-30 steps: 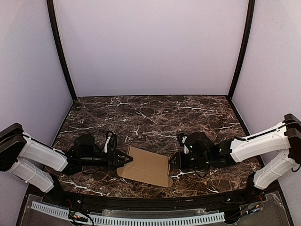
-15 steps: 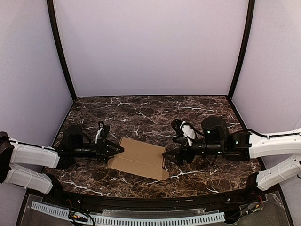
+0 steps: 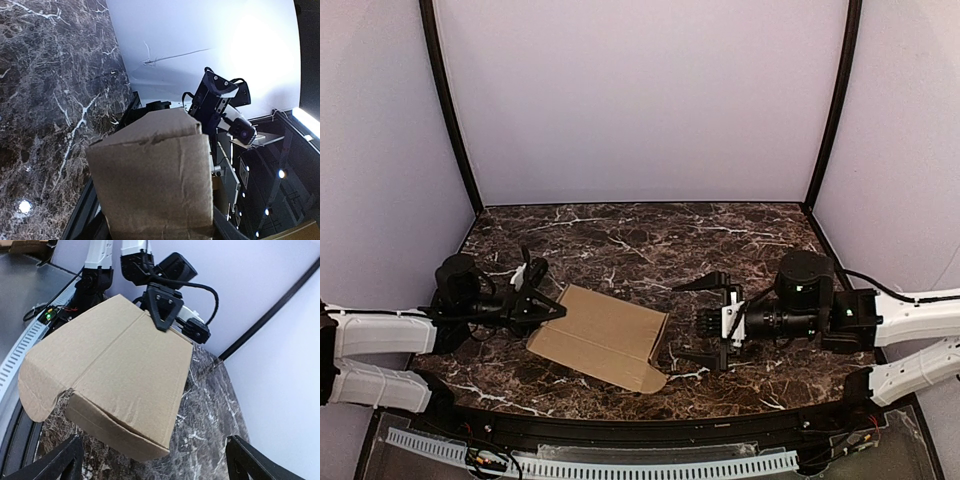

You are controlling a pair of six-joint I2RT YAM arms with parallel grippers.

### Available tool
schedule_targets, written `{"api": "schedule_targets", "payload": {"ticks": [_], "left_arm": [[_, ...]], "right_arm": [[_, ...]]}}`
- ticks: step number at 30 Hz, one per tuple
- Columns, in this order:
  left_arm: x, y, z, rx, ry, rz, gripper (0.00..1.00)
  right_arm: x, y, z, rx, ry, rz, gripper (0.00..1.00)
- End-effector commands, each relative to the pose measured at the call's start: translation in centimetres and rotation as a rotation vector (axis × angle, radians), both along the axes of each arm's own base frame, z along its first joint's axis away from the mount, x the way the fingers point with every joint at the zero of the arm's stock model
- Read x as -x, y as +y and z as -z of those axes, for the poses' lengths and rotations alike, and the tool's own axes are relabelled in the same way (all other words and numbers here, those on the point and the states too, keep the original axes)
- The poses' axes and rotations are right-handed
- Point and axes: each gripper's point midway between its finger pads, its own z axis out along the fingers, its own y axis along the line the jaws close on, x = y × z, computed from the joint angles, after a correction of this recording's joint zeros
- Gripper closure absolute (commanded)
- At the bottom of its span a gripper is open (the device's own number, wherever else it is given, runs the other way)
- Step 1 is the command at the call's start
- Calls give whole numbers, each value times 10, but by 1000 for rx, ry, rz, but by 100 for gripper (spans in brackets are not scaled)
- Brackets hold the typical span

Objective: Fold the paper box

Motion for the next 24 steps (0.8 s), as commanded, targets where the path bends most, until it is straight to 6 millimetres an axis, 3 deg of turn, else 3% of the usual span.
{"api": "schedule_targets", "payload": {"ticks": [1, 5, 10, 15, 24], "left_arm": [[12, 0, -33, 72, -42, 85, 60], [18, 1, -39, 80, -22, 118, 60], [22, 2, -48, 93, -37, 137, 61], [28, 4, -54, 98, -54, 156, 62], [33, 7, -52, 82, -58, 155, 62]], "right_arm": [[3, 8, -18, 2, -394, 10, 1], [11, 12, -29, 7, -621, 25, 1], [24, 18, -20, 59, -842, 21, 1], [37, 24, -7, 95, -960, 17, 2], [40, 43, -14, 93, -1111, 89, 1]]}}
